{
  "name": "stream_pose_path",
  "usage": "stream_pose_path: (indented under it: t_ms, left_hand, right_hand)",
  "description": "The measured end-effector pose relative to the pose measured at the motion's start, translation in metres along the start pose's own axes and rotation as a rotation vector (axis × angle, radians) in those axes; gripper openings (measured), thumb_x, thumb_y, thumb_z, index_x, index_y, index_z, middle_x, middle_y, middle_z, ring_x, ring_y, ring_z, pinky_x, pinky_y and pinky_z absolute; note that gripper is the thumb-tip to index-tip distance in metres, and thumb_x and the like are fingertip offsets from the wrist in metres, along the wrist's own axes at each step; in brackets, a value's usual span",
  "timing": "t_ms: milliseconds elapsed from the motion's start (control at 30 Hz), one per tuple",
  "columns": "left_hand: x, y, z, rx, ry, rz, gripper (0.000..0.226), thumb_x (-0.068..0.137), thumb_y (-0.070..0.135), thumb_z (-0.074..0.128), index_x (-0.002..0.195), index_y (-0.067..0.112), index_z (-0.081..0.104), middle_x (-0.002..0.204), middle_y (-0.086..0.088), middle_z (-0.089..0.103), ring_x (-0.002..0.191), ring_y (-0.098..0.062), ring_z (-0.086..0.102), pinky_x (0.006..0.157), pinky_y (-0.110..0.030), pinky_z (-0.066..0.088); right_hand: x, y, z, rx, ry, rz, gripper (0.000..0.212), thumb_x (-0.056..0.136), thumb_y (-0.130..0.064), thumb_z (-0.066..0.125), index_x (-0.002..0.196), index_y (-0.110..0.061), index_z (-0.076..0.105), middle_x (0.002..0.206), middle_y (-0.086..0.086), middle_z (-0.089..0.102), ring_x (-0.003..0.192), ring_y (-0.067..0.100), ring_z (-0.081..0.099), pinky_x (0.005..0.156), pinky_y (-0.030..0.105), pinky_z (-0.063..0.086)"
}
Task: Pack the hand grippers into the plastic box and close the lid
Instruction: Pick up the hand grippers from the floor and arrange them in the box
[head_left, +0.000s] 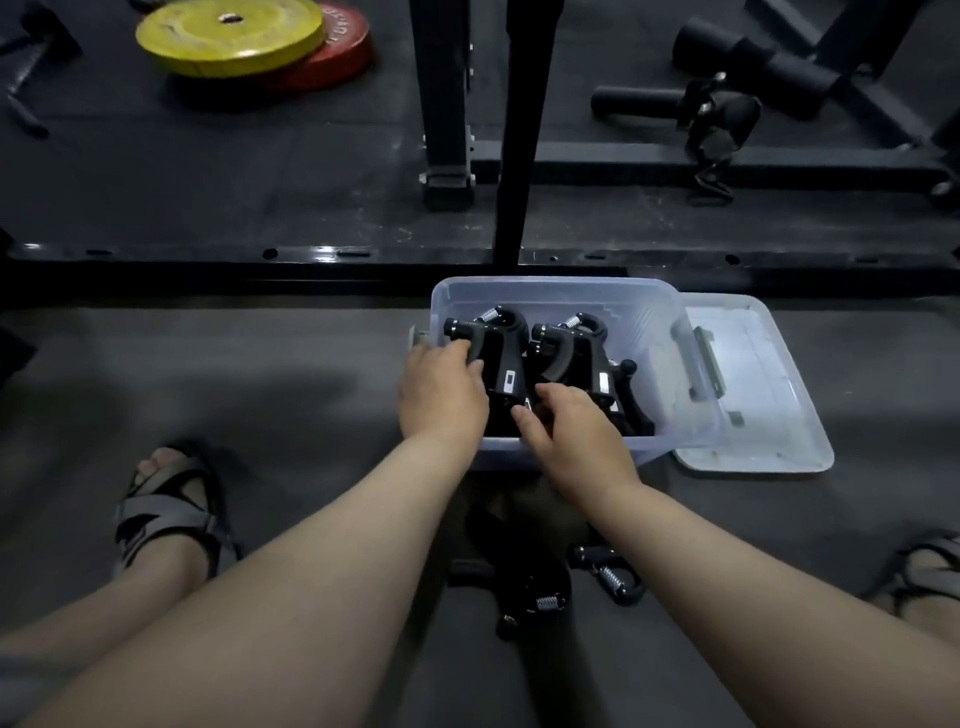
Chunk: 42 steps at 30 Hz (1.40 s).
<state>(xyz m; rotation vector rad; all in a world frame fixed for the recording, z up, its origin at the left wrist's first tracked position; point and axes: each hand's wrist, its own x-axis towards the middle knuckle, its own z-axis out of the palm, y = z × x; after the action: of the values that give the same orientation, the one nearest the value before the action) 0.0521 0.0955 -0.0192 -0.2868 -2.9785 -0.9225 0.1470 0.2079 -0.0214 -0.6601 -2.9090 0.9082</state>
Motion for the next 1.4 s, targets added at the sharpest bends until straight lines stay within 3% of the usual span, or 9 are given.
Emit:
stream_pose_path:
  t_ms: [267,500,633,767,933,1100,1167,1233,1400]
  left_hand:
    - [0.000,-0.012,0.013,0.058,0.024,0.063,0.032,0.093,0.035,0.054,0.116,0.016,0.066,0.106,-0.006,0.068,0.115,-0.028,0.046,0.097,-0.039,0.041]
    - [-0.004,-0.007,0.012,0.034,0.073,0.077,0.034,0.092,0.026,0.045,0.116,0.013,0.066,0.111,-0.010,0.068,0.113,-0.032,0.051,0.097,-0.040,0.040]
    - [-0.002,-0.009,0.013,0.001,0.067,0.062,0.044,0.089,0.027,0.036,0.121,0.012,0.063,0.116,-0.012,0.065,0.112,-0.033,0.052,0.098,-0.040,0.040]
    - [-0.002,-0.009,0.015,-0.023,0.087,0.065,0.047,0.086,0.026,0.035,0.118,0.010,0.064,0.115,-0.011,0.066,0.113,-0.033,0.051,0.100,-0.038,0.039]
    - [-0.002,-0.009,0.015,-0.011,0.060,0.042,0.041,0.091,0.020,0.041,0.125,0.010,0.061,0.121,-0.010,0.063,0.118,-0.032,0.047,0.102,-0.037,0.037]
    - [-0.003,-0.009,0.015,0.002,0.055,0.050,0.040,0.090,0.021,0.040,0.123,0.011,0.061,0.121,-0.010,0.063,0.117,-0.032,0.046,0.101,-0.038,0.037]
    - [-0.003,-0.010,0.016,-0.001,0.056,0.051,0.040,0.091,0.021,0.040,0.123,0.011,0.061,0.121,-0.009,0.062,0.118,-0.031,0.046,0.101,-0.038,0.037]
    - [-0.003,-0.010,0.016,-0.003,0.059,0.052,0.040,0.091,0.021,0.040,0.124,0.011,0.061,0.121,-0.009,0.063,0.118,-0.031,0.046,0.102,-0.037,0.037]
    - [-0.002,-0.010,0.017,0.008,0.068,0.048,0.040,0.090,0.021,0.039,0.120,0.010,0.062,0.119,-0.010,0.063,0.116,-0.032,0.047,0.101,-0.037,0.037]
  right_hand:
    - [-0.010,0.008,0.017,-0.200,0.158,-0.139,0.037,0.099,-0.035,0.039,0.125,-0.015,0.058,0.114,0.002,0.064,0.104,0.026,0.059,0.089,0.040,0.044]
    - [-0.073,0.046,0.037,-0.149,0.287,-0.246,0.058,0.086,-0.017,0.049,0.143,-0.006,0.044,0.153,0.010,0.034,0.144,0.024,0.028,0.119,0.044,0.019]
    - [-0.124,0.096,0.062,-0.235,0.110,0.110,0.064,0.080,-0.021,0.061,0.142,-0.014,0.043,0.155,0.015,0.021,0.140,0.033,0.026,0.113,0.049,0.027]
    - [-0.131,0.126,0.062,-0.280,-0.206,0.582,0.066,0.094,-0.040,0.050,0.153,-0.030,0.021,0.154,0.022,0.015,0.141,0.038,0.020,0.112,0.046,0.022]
    - [-0.114,0.124,0.059,-0.221,-0.107,0.553,0.066,0.092,-0.042,0.056,0.146,-0.015,0.030,0.134,0.017,0.038,0.124,0.037,0.040,0.104,0.043,0.033]
    - [-0.092,0.120,0.045,-0.418,-0.339,0.243,0.077,0.090,-0.018,0.049,0.153,-0.037,0.008,0.143,0.020,0.022,0.128,0.037,0.034,0.108,0.041,0.031]
    - [-0.081,0.127,0.034,-0.657,-0.430,0.118,0.074,0.094,-0.015,0.039,0.155,-0.033,0.001,0.157,0.025,-0.002,0.144,0.040,0.012,0.115,0.043,0.020]
    - [-0.072,0.137,0.024,-0.780,-0.458,0.033,0.062,0.098,-0.014,0.031,0.155,-0.027,0.011,0.161,0.015,-0.017,0.149,0.034,-0.011,0.117,0.045,0.009]
    - [-0.070,0.146,0.011,-0.876,-0.540,-0.101,0.039,0.100,-0.022,0.036,0.139,-0.024,0.042,0.163,0.013,-0.007,0.150,0.030,-0.010,0.118,0.046,0.006]
